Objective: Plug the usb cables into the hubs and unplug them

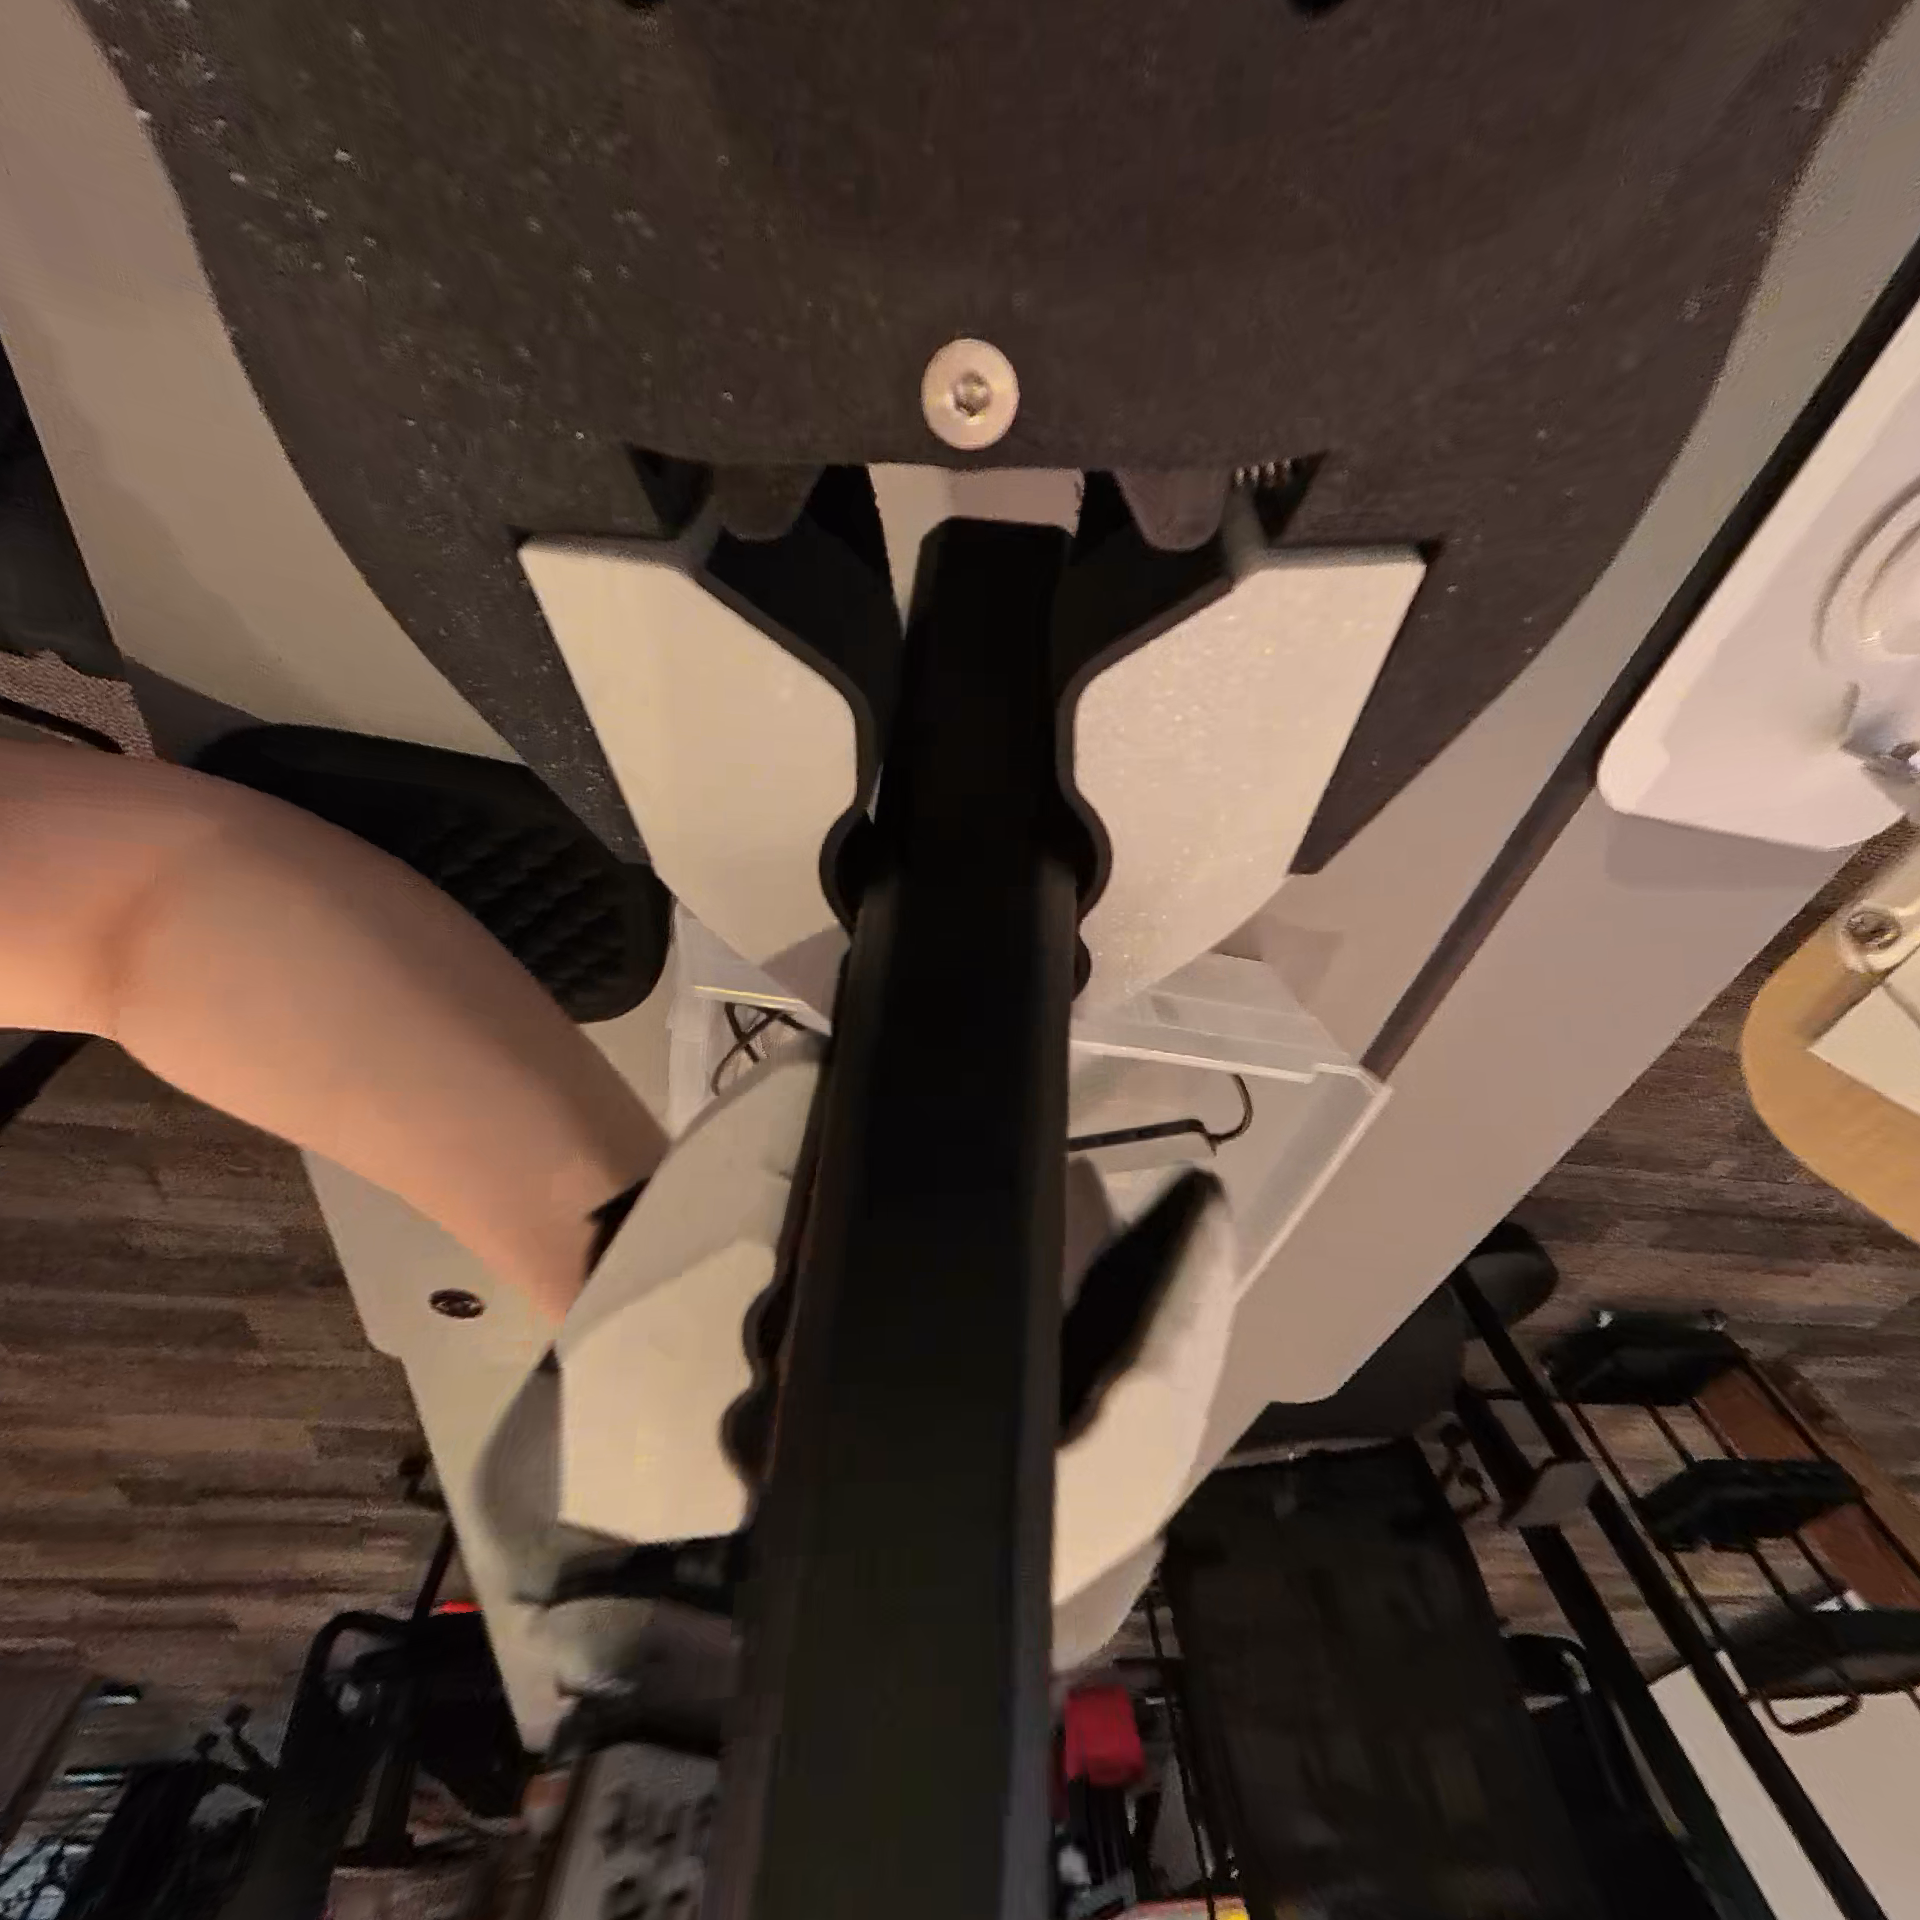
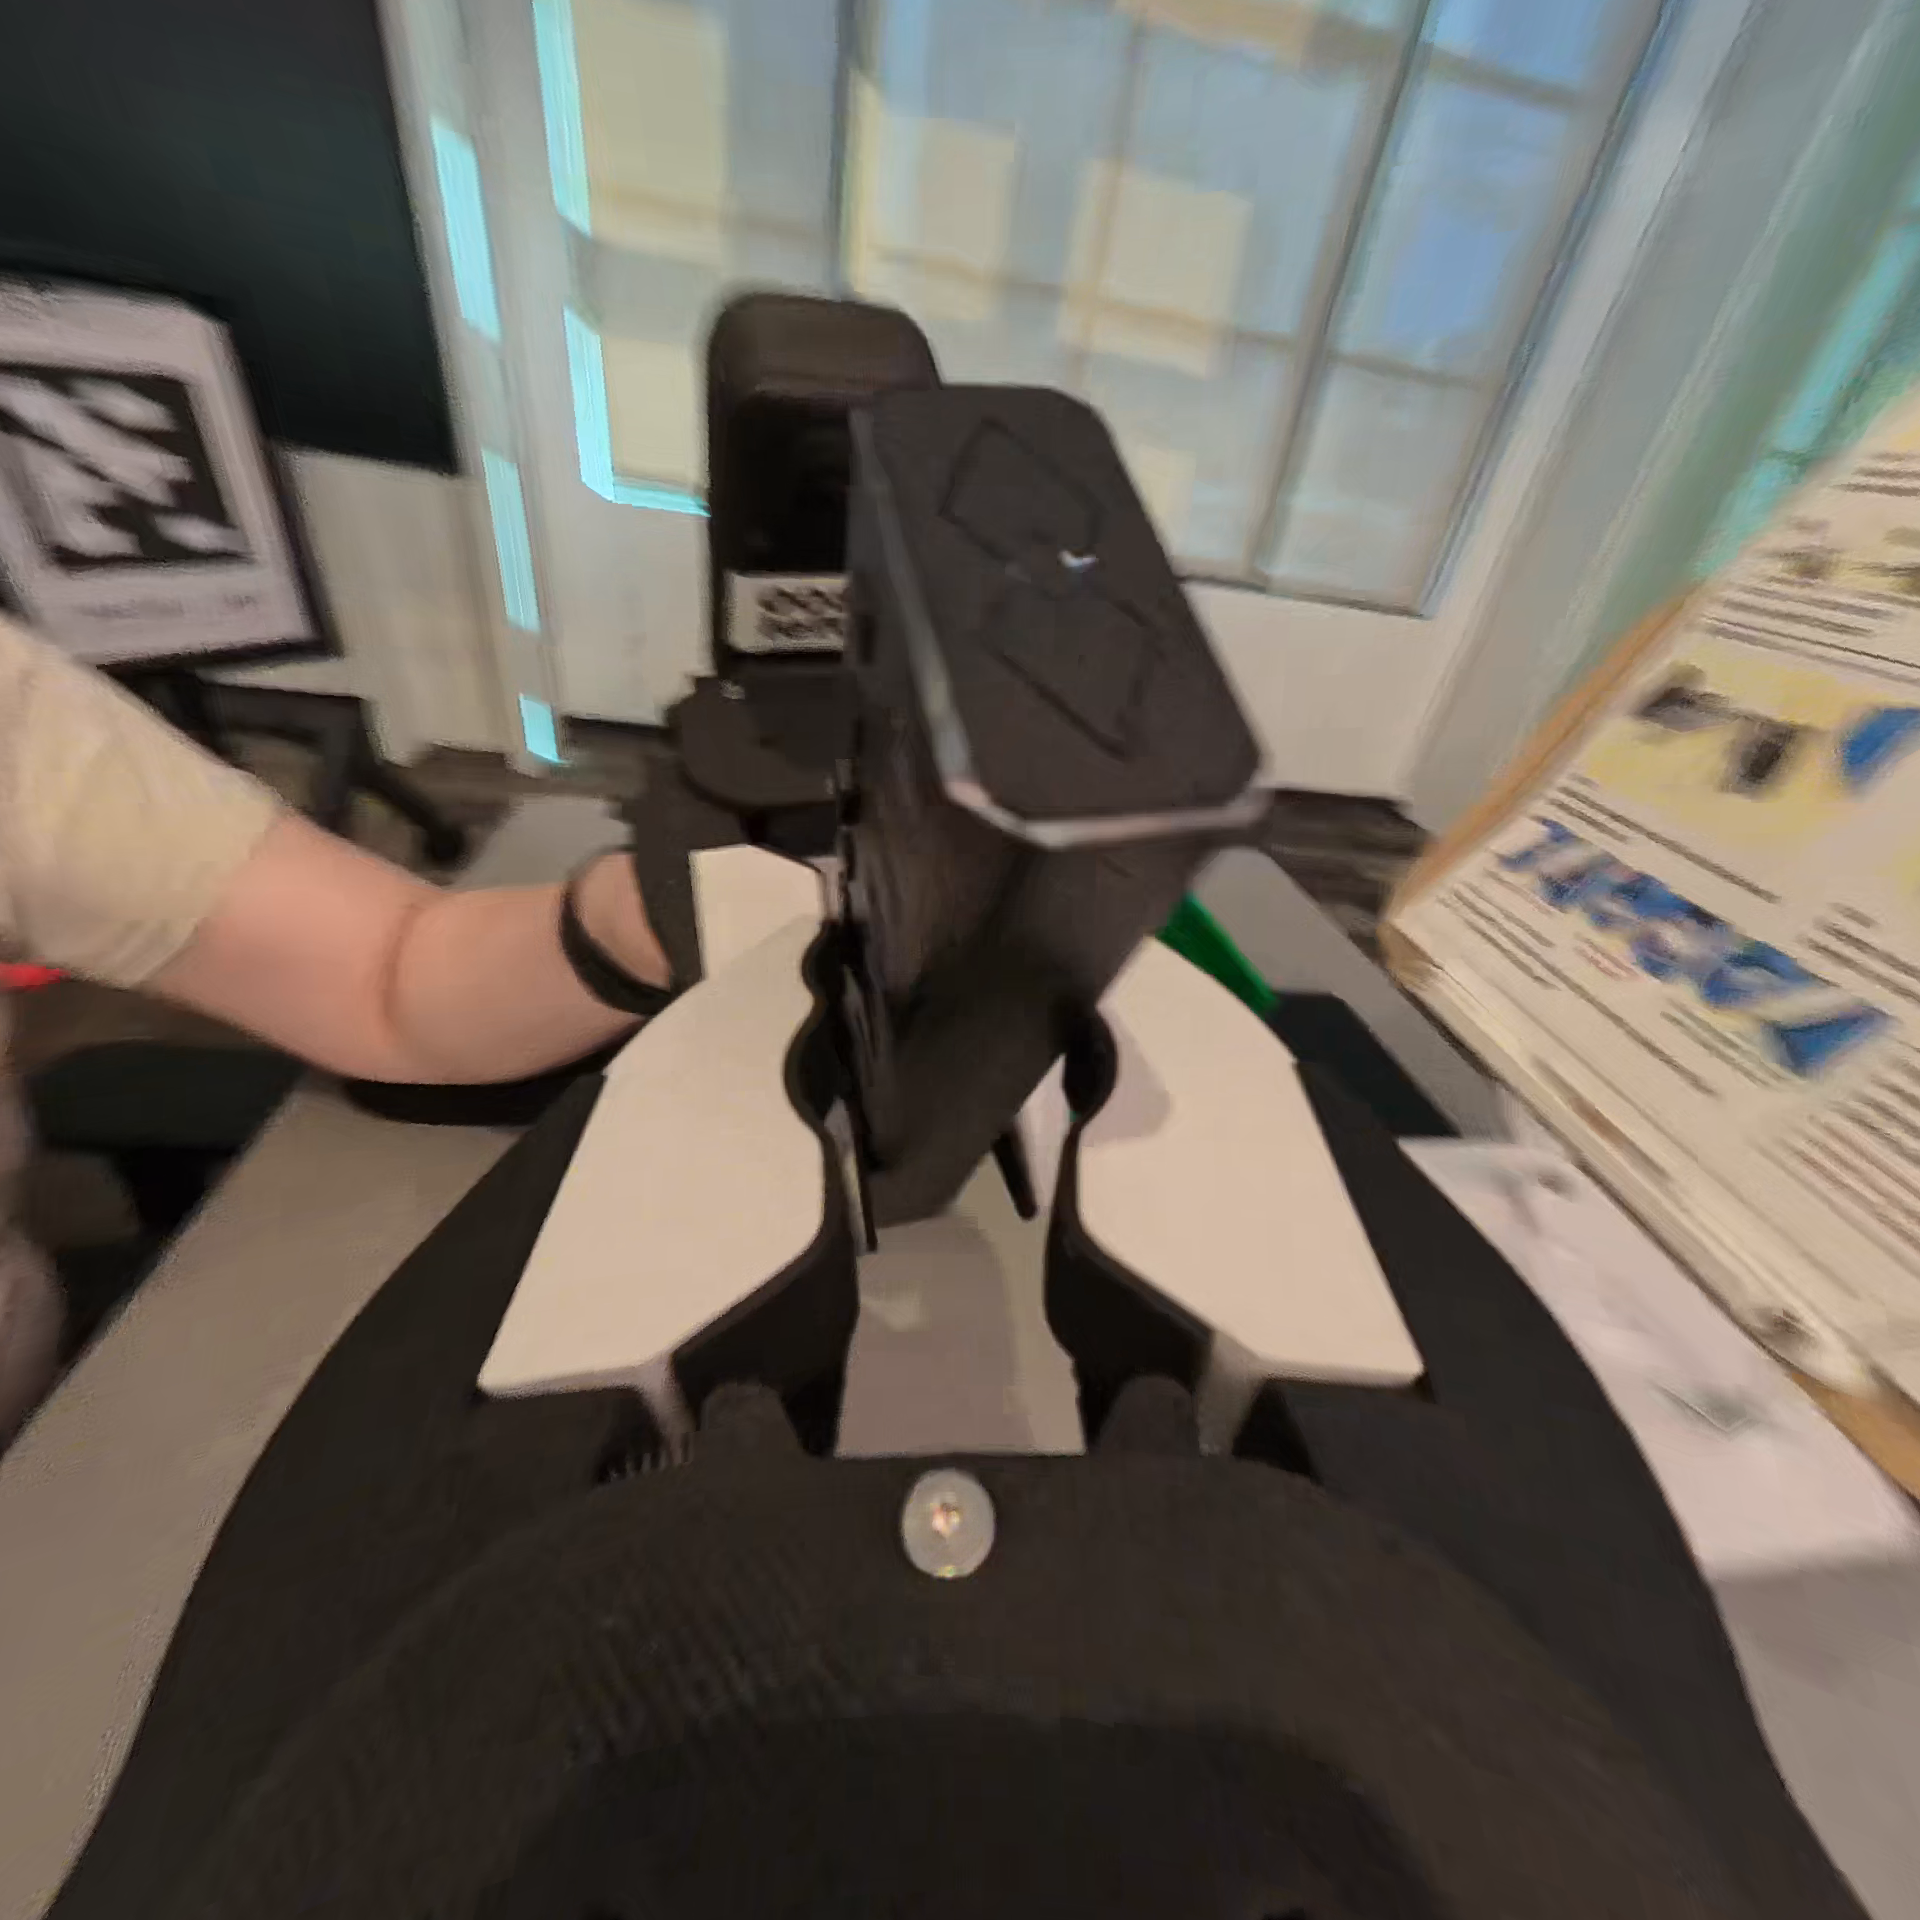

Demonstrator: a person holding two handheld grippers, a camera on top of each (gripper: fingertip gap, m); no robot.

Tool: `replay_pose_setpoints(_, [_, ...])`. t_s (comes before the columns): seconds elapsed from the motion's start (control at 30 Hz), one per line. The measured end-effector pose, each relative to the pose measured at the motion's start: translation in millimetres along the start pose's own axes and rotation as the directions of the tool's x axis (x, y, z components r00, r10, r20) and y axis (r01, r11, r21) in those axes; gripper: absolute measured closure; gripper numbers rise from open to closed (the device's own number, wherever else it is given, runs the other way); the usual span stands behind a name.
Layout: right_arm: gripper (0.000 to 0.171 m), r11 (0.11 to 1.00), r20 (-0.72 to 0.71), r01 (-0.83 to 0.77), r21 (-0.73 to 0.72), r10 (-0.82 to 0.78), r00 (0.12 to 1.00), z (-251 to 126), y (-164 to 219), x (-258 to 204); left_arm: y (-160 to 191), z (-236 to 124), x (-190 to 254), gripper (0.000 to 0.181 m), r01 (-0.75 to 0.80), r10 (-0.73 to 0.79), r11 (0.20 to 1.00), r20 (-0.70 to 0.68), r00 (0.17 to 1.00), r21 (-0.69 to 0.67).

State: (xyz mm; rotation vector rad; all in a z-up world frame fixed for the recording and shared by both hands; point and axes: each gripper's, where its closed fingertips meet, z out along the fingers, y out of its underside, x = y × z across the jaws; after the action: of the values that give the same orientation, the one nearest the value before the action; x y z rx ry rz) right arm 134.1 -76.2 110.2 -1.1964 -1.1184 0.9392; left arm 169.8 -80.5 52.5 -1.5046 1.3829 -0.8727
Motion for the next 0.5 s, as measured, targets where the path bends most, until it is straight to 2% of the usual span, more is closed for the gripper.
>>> replay_pose_setpoints(0.07, [0.139,0.996,0.134,-0.056,0.066,0.047,0.99,-3.8,-2.8,-9.0,-4.9,0.3,10.9,0.15,0.008,-0.005,0.999,-0.084,0.996,0.035])
replay_pose_setpoints(0.13, [0.14,0.993,0.12,-0.092,0.077,0.082,0.989,-8.2,-5.9,-2.3,-7.7,0.0,5.0,0.143,0.01,-0.007,0.998,-0.048,0.999,0.055])
replay_pose_setpoints(0.2, [0.14,0.996,0.001,-0.056,0.068,0.056,0.998,-20.2,-8.5,13.3,-3.7,-2.5,-10.8,0.12,-0.023,0.022,0.999,0.059,0.998,0.026])
replay_pose_setpoints(0.3, [0.14,0.999,-0.277,-0.039,-0.009,0.035,0.96,-63.7,-2.2,51.8,12.6,-11.9,-45.9,0.114,-0.116,0.144,0.987,0.287,0.947,-0.112])
replay_pose_setpoints(0.37, [0.14,0.987,-0.546,-0.071,-0.146,-0.02,0.837,-107.5,20.9,90.9,29.4,-19.9,-72.0,0.121,-0.148,0.258,0.952,0.44,0.86,-0.269])
replay_pose_setpoints(0.43, [0.14,0.933,-0.775,-0.163,-0.32,-0.159,0.611,-158.9,55.2,130.2,37.4,-24.6,-88.6,0.128,-0.174,0.355,0.917,0.533,0.768,-0.36])
replay_pose_setpoints(0.47, [0.14,0.891,-0.815,-0.213,-0.402,-0.241,0.527,-178.5,72.0,142.1,39.1,-22.4,-90.7,0.132,-0.189,0.378,0.909,0.543,0.75,-0.373])
replay_pose_setpoints(0.5, [0.14,0.85,-0.816,-0.25,-0.464,-0.301,0.494,-189.6,87.2,149.3,41.6,-19.0,-90.8,0.133,-0.191,0.383,0.906,0.541,0.749,-0.378])
